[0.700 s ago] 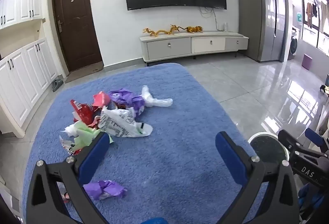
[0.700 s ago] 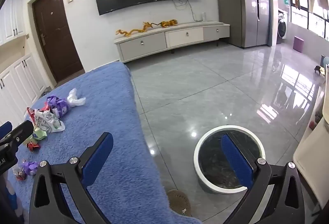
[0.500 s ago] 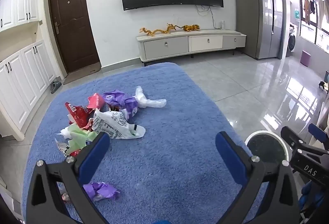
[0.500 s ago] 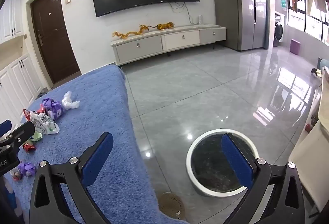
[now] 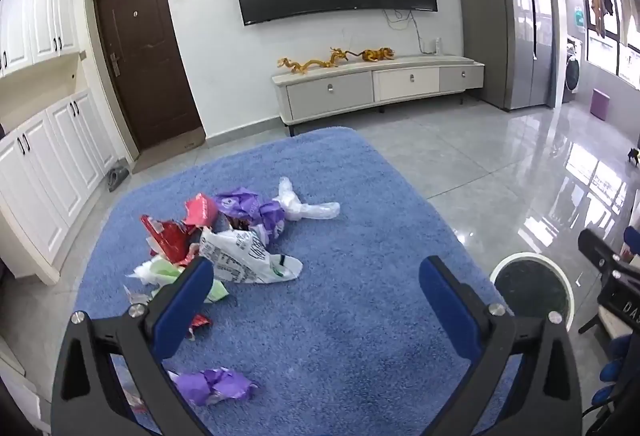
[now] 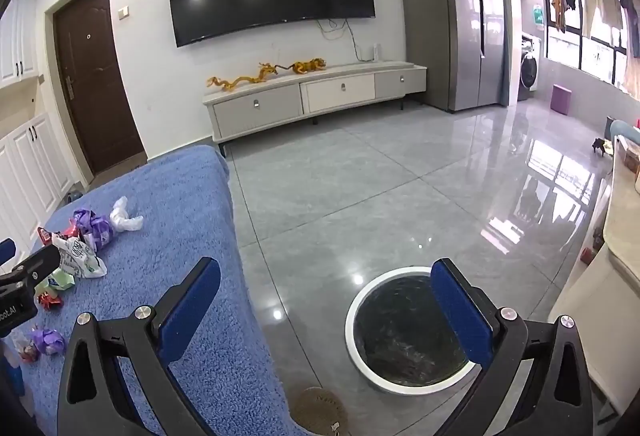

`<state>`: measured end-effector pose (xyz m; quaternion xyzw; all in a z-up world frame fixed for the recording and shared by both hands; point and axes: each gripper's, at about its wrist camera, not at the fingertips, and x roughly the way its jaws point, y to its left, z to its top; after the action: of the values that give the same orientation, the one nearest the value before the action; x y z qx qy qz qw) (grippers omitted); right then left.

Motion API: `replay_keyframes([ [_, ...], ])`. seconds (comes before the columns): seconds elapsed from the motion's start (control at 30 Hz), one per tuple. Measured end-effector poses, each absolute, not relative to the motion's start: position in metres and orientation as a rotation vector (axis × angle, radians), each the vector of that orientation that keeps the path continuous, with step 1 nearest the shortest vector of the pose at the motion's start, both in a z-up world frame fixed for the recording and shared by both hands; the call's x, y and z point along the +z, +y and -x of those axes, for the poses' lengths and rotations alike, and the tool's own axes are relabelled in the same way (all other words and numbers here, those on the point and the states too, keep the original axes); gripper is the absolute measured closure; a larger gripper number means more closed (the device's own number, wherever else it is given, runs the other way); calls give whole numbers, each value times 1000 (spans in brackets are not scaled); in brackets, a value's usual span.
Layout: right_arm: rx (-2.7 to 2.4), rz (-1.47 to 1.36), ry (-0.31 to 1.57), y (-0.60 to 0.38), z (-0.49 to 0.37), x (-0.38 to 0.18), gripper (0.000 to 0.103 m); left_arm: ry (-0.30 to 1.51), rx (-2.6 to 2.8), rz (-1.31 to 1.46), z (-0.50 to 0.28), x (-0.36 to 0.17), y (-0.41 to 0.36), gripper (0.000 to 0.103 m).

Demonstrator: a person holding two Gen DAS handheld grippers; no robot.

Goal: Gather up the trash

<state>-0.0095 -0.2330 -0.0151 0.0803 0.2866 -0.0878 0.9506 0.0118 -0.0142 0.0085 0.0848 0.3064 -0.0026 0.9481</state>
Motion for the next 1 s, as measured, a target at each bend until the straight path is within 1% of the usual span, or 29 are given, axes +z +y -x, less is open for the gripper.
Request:
replay_keyframes([
  [0.53,-180,-154,607,-223,14,-7,0,612,-94,-134,-12,16,-5,0],
  [1.0,-186,-136,622,-218,18,5,0,637,-173,-59,-10,13,6,0],
])
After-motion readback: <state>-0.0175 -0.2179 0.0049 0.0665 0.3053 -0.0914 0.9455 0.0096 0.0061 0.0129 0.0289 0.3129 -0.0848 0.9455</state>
